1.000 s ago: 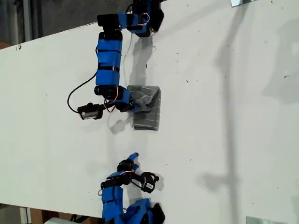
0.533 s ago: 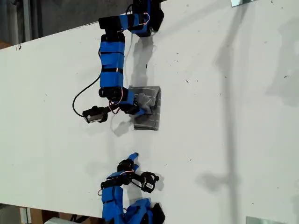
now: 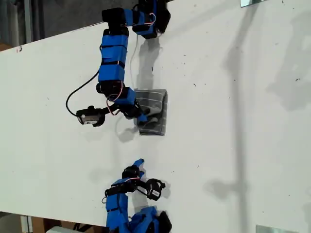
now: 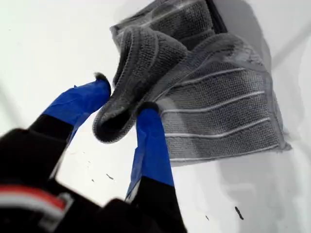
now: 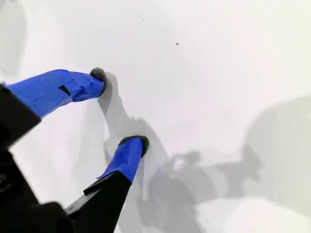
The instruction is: Grasp corners of a square towel and fold twice.
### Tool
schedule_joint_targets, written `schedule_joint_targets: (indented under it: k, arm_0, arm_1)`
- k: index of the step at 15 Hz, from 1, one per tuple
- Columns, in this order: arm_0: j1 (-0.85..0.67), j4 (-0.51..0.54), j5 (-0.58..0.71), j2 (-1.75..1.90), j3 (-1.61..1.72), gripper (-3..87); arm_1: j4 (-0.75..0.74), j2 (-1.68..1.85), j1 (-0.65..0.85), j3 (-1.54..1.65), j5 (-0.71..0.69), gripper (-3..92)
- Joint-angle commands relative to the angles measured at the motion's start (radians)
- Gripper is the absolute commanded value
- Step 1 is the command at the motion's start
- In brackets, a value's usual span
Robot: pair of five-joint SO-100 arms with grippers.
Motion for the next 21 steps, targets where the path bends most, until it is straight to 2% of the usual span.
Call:
schedule_joint_targets:
  k: [1, 6, 8, 12, 16, 18, 21]
  arm_0:
    - [0.006, -0.009, -0.014, 0.025, -0.003, 22.5]
    - [0.006, -0.009, -0.017, 0.025, -0.003, 22.4]
    - [0.006, -0.009, -0.017, 0.025, -0.003, 22.3]
    - [0.006, -0.008, -0.018, 0.025, -0.003, 22.2]
    - [0.006, -0.008, -0.018, 0.026, -0.003, 22.2]
    - [0.006, -0.009, -0.018, 0.026, -0.003, 22.2]
    - [0.006, -0.009, -0.021, 0.026, -0.003, 22.1]
  arm_1:
    - [-0.009, 0.118, 0.015, -0.058, -0.015, 16.4]
    - [-0.003, 0.149, 0.011, -0.032, -0.021, 15.8]
    - [-0.046, 0.126, 0.009, 0.091, -0.002, 15.8]
    - [-0.117, -0.106, 0.054, 0.155, 0.017, 15.8]
    - [-0.107, -0.347, -0.091, -0.009, 0.04, 15.6]
    - [-0.075, -0.331, -0.158, -0.051, 0.041, 15.2]
    - [-0.048, -0.256, -0.183, -0.051, 0.043, 15.0]
